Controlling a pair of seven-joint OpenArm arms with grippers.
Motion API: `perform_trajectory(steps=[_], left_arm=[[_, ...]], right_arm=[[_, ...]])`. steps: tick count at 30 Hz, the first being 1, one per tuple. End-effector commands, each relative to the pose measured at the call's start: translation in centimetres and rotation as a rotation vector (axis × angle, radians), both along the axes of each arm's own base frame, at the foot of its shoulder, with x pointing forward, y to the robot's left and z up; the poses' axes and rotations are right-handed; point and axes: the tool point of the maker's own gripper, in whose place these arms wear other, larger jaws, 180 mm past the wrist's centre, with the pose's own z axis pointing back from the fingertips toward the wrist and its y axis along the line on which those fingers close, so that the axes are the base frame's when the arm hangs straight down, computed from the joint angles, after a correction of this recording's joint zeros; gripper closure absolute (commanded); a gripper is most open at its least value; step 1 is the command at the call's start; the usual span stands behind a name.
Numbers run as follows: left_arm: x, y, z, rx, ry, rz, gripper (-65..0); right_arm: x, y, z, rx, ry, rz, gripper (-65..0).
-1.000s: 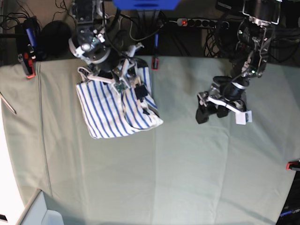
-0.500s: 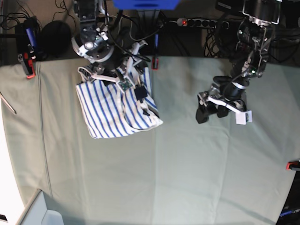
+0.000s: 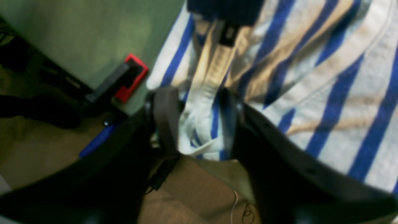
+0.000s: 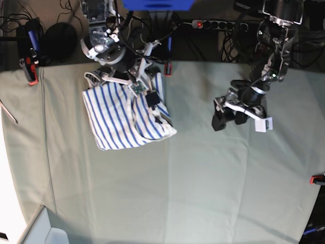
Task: Layout the t-shirt on the table in an organized manner, then fold the t-shirt properly
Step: 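Press and tuck the folded end with the right gripper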
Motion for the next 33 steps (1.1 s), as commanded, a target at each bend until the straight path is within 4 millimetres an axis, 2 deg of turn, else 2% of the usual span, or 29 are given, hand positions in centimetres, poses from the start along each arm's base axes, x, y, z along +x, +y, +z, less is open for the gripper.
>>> perform_trajectory(steps=[1, 3, 9, 11, 15, 18, 26, 33], left_arm=[[0.9, 0.4, 1.3, -0.001, -0.049, 0.003, -50.8], [0.9, 0.4, 1.3, -0.001, -0.048, 0.002, -50.8], [0.9, 0.5, 1.3, 0.002, -0.048, 0.002, -50.8], [0.8, 0.5, 1.2, 0.002, -0.046, 0.002, -50.8], [0.8, 0.5, 1.2, 0.002, -0.046, 0.002, -50.8], [0.8, 0.5, 1.2, 0.002, -0.045, 0.001, -50.8], [0.8, 0.5, 1.3, 0.005, -0.046, 0.000, -50.8], [0.8, 0.5, 1.3, 0.004, -0.048, -0.002, -50.8]], right_arm=[[0.7, 0.3, 0.9, 0.020, -0.035, -0.012, -10.2], [0.7, 0.3, 1.0, 0.019, -0.036, -0.012, -0.1], [0.2, 0.3, 0.9, 0.019, -0.029, -0.013, 0.0], [0.1, 0.5, 1.7, 0.021, -0.048, -0.008, 0.0], [0.2, 2.5, 4.6, 0.049, -0.121, 0.043, 0.0], [0.0, 4.1, 5.4, 0.070, -0.137, 0.082, 0.0], [-2.3, 7.7, 3.5, 0.113, -0.064, 0.179, 0.0], [-1.3, 7.4, 2.6, 0.098, -0.057, 0.176, 0.0]])
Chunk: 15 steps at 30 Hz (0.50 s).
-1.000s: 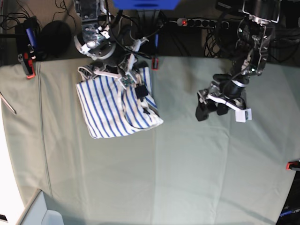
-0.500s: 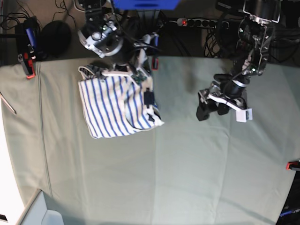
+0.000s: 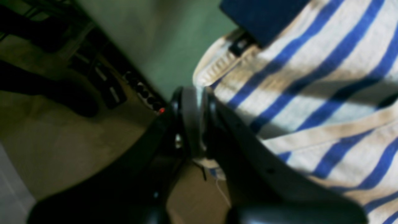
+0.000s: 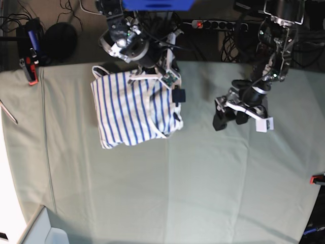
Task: Layout the t-shirt on the table in an organized manner, then fold the t-shirt properly
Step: 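Press and tuck the folded end with the right gripper, then move the left gripper to the bundle's edge and grasp it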
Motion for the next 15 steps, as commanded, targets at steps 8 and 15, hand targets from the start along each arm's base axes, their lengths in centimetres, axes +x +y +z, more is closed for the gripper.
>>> perform_trajectory(steps=[8, 15], left_arm=[[0.5, 0.2, 1.2, -0.003, -0.043, 0.000, -50.8], [0.5, 0.2, 1.2, -0.003, -0.043, 0.000, -50.8]], right_arm=[[2.4, -1.1, 0.8, 0.009, -0.042, -0.056, 0.0], [2.3, -1.0, 0.9, 0.009, -0.046, -0.051, -11.2]])
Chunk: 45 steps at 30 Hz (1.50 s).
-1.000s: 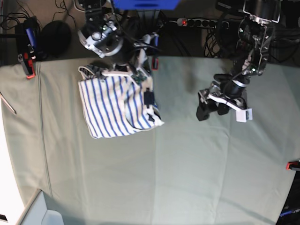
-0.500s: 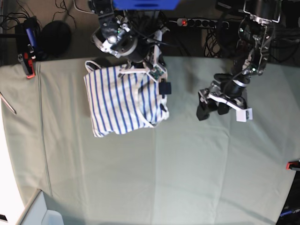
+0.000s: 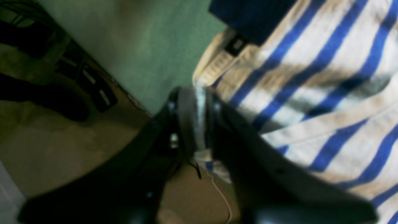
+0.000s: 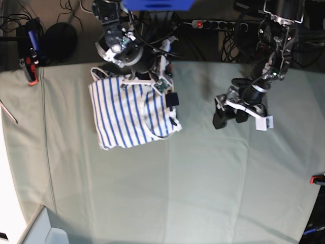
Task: Layout the t-shirt on the table in an organized manner, then fold the t-shirt properly
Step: 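Move the left gripper to the bundle's edge and grasp it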
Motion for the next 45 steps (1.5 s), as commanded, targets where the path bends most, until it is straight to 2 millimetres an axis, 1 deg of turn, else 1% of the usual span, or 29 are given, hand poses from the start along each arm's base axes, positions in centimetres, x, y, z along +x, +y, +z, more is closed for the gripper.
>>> perform_trajectory(steps=[1, 3, 6, 8, 12, 15, 17, 19, 21, 23, 25, 27, 31, 34, 36, 38, 39, 42, 45], left_arm=[[0.8, 0.2, 1.3, -0.003, -0.049, 0.000, -50.8], [0.9, 0.3, 1.4, -0.003, -0.050, 0.003, -50.8], [1.2, 2.0, 1.8, 0.002, -0.064, 0.052, -50.8], [1.0, 3.2, 1.8, 0.007, -0.062, 0.083, -50.8], [1.0, 4.8, 2.0, 0.013, -0.069, 0.128, -50.8], [1.0, 4.8, 2.1, 0.011, -0.069, 0.129, -50.8], [0.9, 4.6, 2.0, 0.009, -0.067, 0.124, -50.8], [0.8, 4.2, 1.9, 0.001, -0.066, 0.123, -50.8], [0.8, 3.5, 1.8, -0.035, -0.064, 0.132, -50.8], [0.9, 3.4, 1.8, -0.049, -0.063, 0.136, -50.8], [0.9, 3.3, 1.8, -0.054, -0.063, 0.138, -50.8], [1.0, 3.3, 1.9, -0.054, -0.066, 0.138, -50.8], [1.1, 3.2, 2.0, -0.057, -0.069, 0.138, -50.8], [1.1, 3.0, 2.1, -0.062, -0.072, 0.138, -50.8], [1.3, 2.7, 2.9, -0.064, -0.093, 0.130, -50.8], [1.7, 2.1, 4.1, -0.076, -0.124, 0.120, -50.8], [1.8, 1.6, 4.6, -0.086, -0.139, 0.114, -50.8], [1.1, 0.5, 5.9, -0.104, -0.166, 0.101, -50.8], [0.8, -1.6, 7.1, -0.137, -0.194, 0.066, -50.8]], right_arm=[[0.7, 0.6, 1.2, 0.038, -0.038, -0.013, -14.0], [0.8, 0.5, 1.3, 0.037, -0.040, -0.017, -19.8], [0.4, 0.4, 2.0, 0.039, -0.052, -0.024, -25.7], [0.2, 0.3, 2.8, 0.043, -0.071, -0.026, -28.3], [0.8, -0.5, 5.4, 0.046, -0.140, -0.052, -29.0], [2.0, -2.9, 6.9, 0.013, -0.199, -0.090, -29.0], [2.7, -4.7, 7.2, -0.010, -0.218, -0.133, -27.5], [4.2, -6.8, 7.5, -0.039, -0.243, -0.182, -22.4], [5.3, -9.5, 7.2, -0.076, -0.250, -0.248, -11.7], [6.1, -11.4, 6.7, -0.096, -0.244, -0.295, 0.0], [6.4, -12.7, 6.0, -0.110, -0.228, -0.330, 0.0], [6.3, -13.5, 5.0, -0.118, -0.202, -0.350, 0.0], [5.6, -13.3, 3.4, -0.113, -0.152, -0.348, 0.0], [4.6, -12.8, 1.4, -0.103, -0.092, -0.341, 0.0], [4.4, -12.7, 1.1, -0.102, -0.083, -0.340, 0.0], [4.7, -12.8, 1.6, -0.103, -0.100, -0.342, 0.0], [5.1, -13.1, 2.4, -0.105, -0.124, -0.348, 0.0], [6.1, -13.6, 5.3, -0.118, -0.207, -0.359, 0.0], [6.5, -14.2, 7.8, -0.129, -0.275, -0.368, 0.0]])
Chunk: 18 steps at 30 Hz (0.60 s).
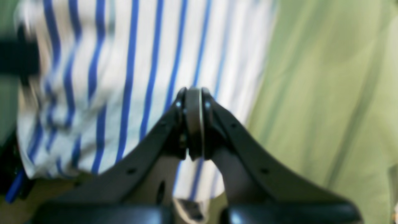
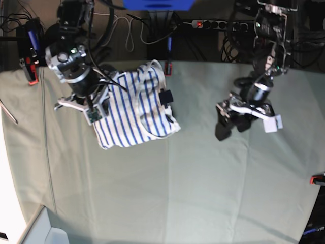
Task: Layout the t-shirt on the table in an organized manner, then fold the t-shirt properly
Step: 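Move the left gripper to the bundle's edge and grasp it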
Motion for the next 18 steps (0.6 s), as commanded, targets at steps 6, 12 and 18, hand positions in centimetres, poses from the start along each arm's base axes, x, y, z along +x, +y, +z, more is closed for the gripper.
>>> perform_trajectory(steps=[6, 12, 18], left_arm=[[-0.9, -6.3, 2.1, -0.065, -0.056, -0.151, -50.8], [-2.6, -11.4, 0.4, -0.093, 0.001, -0.281, -50.8], [-3.7, -12.8, -3.6, -0.082, 0.106, -0.318, -50.8]], right_arm=[[-0.3, -0.7, 0.7, -0.007, -0.023, -0.013, 0.0], [-0.7, -1.7, -0.2, -0.011, 0.004, -0.043, 0.0], [-0.9, -2.6, -0.2, -0.021, 0.007, -0.062, 0.0]])
